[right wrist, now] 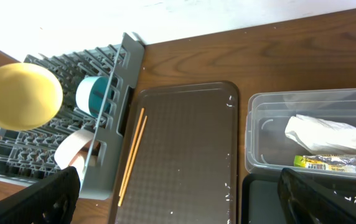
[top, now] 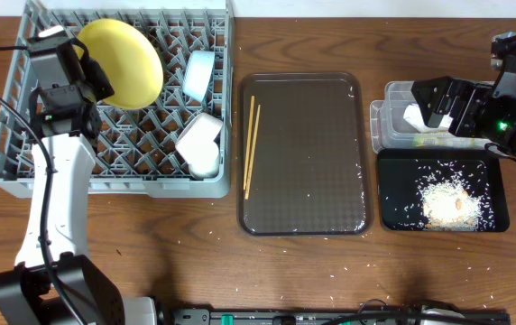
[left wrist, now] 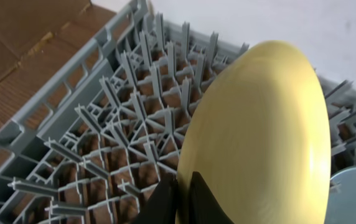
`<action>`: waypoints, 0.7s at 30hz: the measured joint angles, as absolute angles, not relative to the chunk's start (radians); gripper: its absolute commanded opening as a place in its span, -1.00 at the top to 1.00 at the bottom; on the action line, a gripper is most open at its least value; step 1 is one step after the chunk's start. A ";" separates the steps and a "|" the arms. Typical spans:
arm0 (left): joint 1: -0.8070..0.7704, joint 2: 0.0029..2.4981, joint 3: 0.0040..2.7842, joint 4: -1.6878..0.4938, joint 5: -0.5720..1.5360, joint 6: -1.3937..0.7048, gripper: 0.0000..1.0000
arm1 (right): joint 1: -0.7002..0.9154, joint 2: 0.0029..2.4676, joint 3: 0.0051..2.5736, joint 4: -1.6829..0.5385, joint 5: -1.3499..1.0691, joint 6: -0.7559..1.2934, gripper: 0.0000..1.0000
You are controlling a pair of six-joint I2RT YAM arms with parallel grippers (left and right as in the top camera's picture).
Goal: Sort waste into correct bins and load items into the dishwasher
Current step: 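Lower the yellow plate upright into the rack slots and release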
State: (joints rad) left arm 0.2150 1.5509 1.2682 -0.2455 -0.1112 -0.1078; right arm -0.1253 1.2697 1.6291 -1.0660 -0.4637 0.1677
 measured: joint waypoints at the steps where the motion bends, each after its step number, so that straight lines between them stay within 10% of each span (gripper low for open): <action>1: 0.215 1.557 1.264 -0.246 -0.112 -0.107 0.85 | -0.125 1.270 1.629 -1.066 -0.464 0.168 -0.98; 21: 0.105 1.564 1.228 -0.209 -0.246 -0.057 0.85 | -0.125 1.270 1.629 -1.066 -0.464 0.168 -0.99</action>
State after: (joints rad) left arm 0.1055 1.5642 1.2282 -0.2089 -0.2459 -0.0574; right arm -0.1253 1.2697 1.6291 -1.0660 -0.4637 0.1680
